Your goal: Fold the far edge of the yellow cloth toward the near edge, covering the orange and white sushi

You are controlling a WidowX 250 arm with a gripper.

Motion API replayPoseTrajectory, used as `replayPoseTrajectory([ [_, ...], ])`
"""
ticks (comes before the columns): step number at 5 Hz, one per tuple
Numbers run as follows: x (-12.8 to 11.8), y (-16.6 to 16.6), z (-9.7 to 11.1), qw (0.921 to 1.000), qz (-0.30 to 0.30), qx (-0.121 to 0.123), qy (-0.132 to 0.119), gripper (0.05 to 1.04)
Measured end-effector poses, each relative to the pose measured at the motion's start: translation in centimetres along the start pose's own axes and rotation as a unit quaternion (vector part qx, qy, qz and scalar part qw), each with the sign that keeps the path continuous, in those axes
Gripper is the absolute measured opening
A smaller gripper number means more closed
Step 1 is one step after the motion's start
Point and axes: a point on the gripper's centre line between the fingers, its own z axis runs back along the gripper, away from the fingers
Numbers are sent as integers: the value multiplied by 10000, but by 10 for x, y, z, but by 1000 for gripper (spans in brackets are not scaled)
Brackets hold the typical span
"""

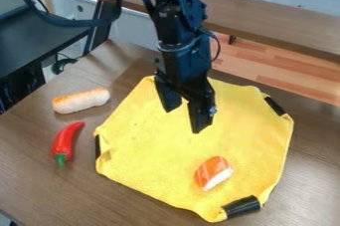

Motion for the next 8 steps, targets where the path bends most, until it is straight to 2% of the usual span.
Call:
replayPoseTrajectory([
  [1, -4, 0, -8, 9999, -55, -29, 143, 1000],
  [2, 10, 26, -9, 9956, -893, 205, 202, 1000],
  [3, 19, 57, -11, 9967, -770, 244, 92, 1000],
  [4, 28, 73, -8, 9950, -909, 361, -214, 1000],
  [5, 37, 85, -15, 9935, -906, 575, -392, 1000],
  [6, 51, 103, -28, 9915, -861, 867, -437, 1000],
  [7, 66, 120, -46, 9929, -672, 950, -266, 1000],
  [8, 77, 139, -55, 9939, -383, 1023, -182, 1000],
])
